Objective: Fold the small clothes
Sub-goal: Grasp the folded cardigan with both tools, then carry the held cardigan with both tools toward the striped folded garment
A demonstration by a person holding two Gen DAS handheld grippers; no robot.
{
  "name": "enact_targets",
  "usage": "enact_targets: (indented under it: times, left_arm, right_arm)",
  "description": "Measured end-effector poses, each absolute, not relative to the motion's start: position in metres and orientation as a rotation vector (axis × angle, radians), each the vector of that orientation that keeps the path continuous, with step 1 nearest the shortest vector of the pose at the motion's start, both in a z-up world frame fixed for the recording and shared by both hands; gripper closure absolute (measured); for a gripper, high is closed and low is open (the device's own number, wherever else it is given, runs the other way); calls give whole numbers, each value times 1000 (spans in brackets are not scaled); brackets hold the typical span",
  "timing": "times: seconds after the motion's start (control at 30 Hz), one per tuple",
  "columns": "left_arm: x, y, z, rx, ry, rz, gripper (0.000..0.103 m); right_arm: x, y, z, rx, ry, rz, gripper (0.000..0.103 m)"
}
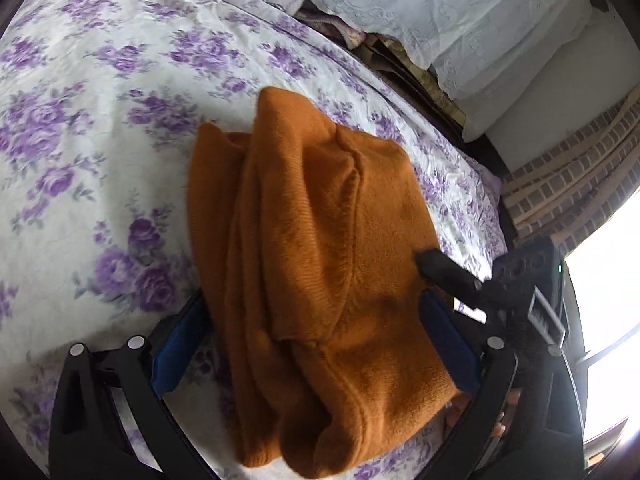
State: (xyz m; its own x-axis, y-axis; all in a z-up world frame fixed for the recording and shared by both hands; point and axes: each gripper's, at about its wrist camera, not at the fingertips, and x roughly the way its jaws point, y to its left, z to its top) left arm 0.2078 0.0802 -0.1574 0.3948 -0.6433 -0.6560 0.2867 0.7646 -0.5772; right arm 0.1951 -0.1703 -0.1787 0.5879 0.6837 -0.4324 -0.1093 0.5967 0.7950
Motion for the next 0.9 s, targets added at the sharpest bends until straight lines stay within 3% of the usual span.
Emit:
enact_targets:
  times: [0.2,0.43,0.9]
  left_arm:
    - [208,75,-156,-382,979,-628,9]
    - [198,88,-148,-399,917,-598,52]
    - [81,142,-112,-372,848,-397,54]
  right_arm:
    - [200,-159,-177,725,791,512,49]
    - [186,-151,-163,617,717,509,57]
    - [103,-74,-138,477,740,686,57]
